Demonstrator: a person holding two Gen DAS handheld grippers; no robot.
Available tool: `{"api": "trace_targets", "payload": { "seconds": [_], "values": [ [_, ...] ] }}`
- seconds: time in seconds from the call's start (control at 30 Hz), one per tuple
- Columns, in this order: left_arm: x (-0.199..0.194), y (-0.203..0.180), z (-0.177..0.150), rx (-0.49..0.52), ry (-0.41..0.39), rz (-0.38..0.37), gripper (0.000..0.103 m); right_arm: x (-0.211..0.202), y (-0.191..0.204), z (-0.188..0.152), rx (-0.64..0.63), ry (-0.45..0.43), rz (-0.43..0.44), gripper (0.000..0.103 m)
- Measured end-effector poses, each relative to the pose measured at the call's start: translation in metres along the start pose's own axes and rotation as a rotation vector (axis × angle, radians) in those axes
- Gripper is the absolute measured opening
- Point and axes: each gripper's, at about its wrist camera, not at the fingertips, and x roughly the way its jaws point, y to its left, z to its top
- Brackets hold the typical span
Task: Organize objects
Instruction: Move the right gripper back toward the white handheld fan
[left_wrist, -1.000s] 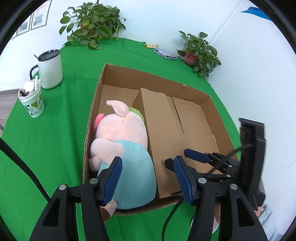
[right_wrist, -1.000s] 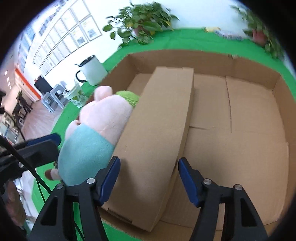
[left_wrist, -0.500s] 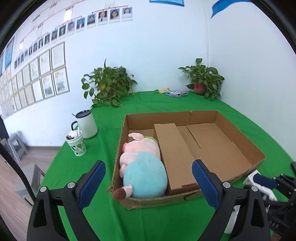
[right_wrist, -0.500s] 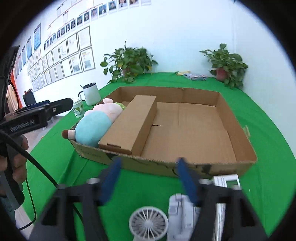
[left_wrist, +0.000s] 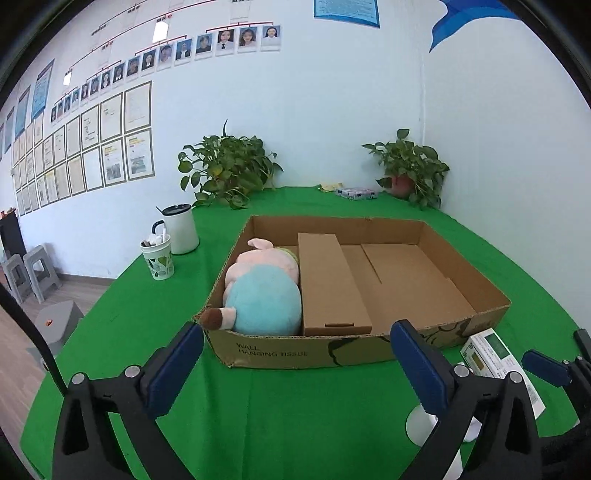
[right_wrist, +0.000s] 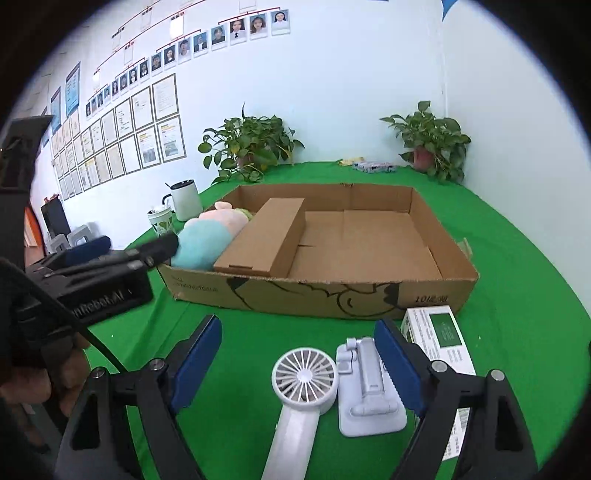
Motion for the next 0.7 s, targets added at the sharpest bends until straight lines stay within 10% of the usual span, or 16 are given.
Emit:
{"api": "trace_targets", "payload": {
  "seconds": [0.53,0.63,0.7],
  "values": [
    [-0.011,0.007,-0.004,-0.024,0.06,-0.036,0.102,-0.024,-0.01,-0.016,0.024,-0.013,0.059,0.082],
    [-0.015,0.007,-0.006,-0.042,0.048,-0.065,0.102,-0.027,-0.013,-0.018,0.012,-0.024,0.017,0.015],
    [-0.016,0.009,-0.009,-0.066,0.052,-0.117,0.089,-0.028,-0.015,-0.021,0.014,-0.009,-0.007,0.012]
  ]
}}
